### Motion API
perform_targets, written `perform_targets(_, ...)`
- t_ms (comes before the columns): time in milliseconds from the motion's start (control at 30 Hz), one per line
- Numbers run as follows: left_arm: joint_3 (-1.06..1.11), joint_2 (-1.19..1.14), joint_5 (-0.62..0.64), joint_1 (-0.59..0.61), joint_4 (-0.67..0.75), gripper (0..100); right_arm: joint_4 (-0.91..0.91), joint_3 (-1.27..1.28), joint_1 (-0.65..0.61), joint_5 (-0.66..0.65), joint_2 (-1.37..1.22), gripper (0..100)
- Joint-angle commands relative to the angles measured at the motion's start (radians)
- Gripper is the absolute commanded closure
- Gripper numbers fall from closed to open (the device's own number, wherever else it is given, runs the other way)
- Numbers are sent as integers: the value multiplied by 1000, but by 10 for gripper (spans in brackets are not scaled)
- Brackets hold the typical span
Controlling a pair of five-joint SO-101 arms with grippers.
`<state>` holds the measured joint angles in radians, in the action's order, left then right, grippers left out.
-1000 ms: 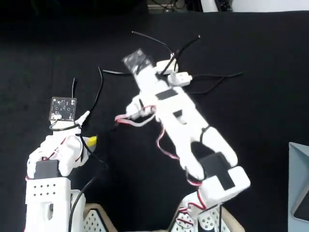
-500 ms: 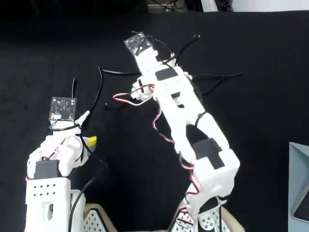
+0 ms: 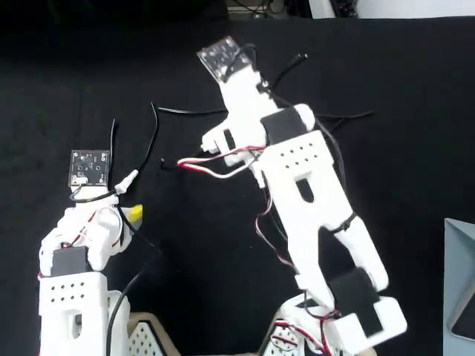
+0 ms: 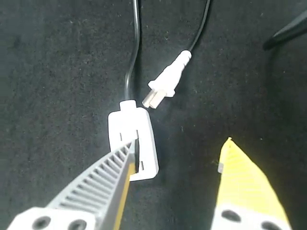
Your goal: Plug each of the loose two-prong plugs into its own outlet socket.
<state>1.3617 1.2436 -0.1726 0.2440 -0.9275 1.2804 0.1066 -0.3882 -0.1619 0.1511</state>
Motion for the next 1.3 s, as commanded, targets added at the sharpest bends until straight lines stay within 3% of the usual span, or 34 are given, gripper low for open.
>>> perform_targets(0,-15,11,11,10,23,721,9,96,2,101,54,986)
perform_targets(167,-54,3,11,41,9,719,-64,203,3,124,56,986)
perform_targets(333,-202,2,5,124,-129,718,-221,343,5,137,73,986)
perform_targets(633,-401,-29,-41,134,-279,695,-405,539,58,161,228,986)
perform_targets(867,-627,-365,-63,134,-353,662,-446,573,61,158,228,986)
perform_targets(1267,-906,-919,-414,127,-347,665,-445,593,57,157,232,986)
